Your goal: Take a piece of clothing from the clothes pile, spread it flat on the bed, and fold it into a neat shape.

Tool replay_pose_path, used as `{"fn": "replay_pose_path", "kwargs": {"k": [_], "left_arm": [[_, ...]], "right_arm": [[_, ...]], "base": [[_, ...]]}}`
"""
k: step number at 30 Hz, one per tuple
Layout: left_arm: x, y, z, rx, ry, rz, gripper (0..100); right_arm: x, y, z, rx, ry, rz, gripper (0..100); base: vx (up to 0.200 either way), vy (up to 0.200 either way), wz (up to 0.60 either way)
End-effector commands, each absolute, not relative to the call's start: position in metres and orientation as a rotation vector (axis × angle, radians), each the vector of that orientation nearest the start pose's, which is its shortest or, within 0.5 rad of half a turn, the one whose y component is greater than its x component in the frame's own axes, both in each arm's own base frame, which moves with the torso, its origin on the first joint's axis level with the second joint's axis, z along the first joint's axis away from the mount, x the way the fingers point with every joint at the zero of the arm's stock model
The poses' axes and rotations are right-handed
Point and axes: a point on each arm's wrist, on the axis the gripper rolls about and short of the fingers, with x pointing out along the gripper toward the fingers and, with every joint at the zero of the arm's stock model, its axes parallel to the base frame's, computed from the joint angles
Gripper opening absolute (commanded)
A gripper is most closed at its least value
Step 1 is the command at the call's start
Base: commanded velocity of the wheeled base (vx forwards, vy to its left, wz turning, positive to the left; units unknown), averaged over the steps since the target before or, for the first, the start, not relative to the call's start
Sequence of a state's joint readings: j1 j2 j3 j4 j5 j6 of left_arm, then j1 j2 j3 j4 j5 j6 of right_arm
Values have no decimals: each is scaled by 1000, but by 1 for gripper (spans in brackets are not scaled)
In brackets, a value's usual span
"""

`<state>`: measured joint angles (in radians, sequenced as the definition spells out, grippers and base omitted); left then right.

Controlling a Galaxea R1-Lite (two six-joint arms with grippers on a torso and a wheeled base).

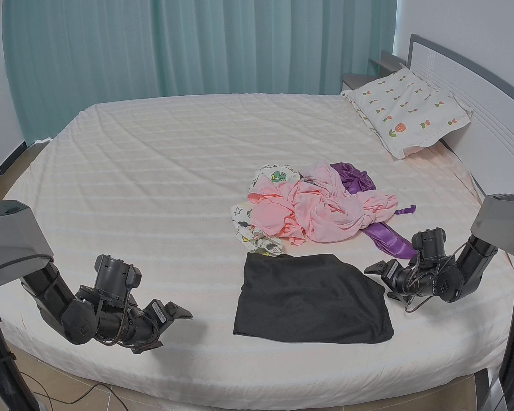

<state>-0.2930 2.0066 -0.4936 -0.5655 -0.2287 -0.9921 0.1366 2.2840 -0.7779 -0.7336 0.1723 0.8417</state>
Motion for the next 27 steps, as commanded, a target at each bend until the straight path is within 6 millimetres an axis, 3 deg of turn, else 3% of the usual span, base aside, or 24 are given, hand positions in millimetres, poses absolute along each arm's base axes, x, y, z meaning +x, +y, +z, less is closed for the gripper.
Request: {"fn": "replay_pose_path", "kwargs": {"k": [1, 2, 3, 12, 22, 27], "left_arm": [[259, -83, 19, -861, 1109, 32, 100], [259, -83, 19, -861, 1109, 32, 100], [259, -83, 19, -861, 1109, 32, 100], [259, -83, 19, -860, 1108, 33, 100], [258, -83, 19, -860, 1109, 34, 100], [258, -83, 19, -860, 1109, 34, 100]], "right_arm": [[356, 55, -14, 816, 848, -46, 100], [356, 55, -14, 819, 846, -46, 100], [358, 56, -13, 831, 842, -47, 0], [358, 53, -10, 827, 830, -76, 0], [354, 44, 24, 841, 748, -66, 0], [354, 41, 25, 836, 736, -70, 0]], "base": [[0, 0, 0], [0, 0, 0], [0, 0, 0], [0, 0, 0], [0, 0, 0], [0, 0, 0]]}}
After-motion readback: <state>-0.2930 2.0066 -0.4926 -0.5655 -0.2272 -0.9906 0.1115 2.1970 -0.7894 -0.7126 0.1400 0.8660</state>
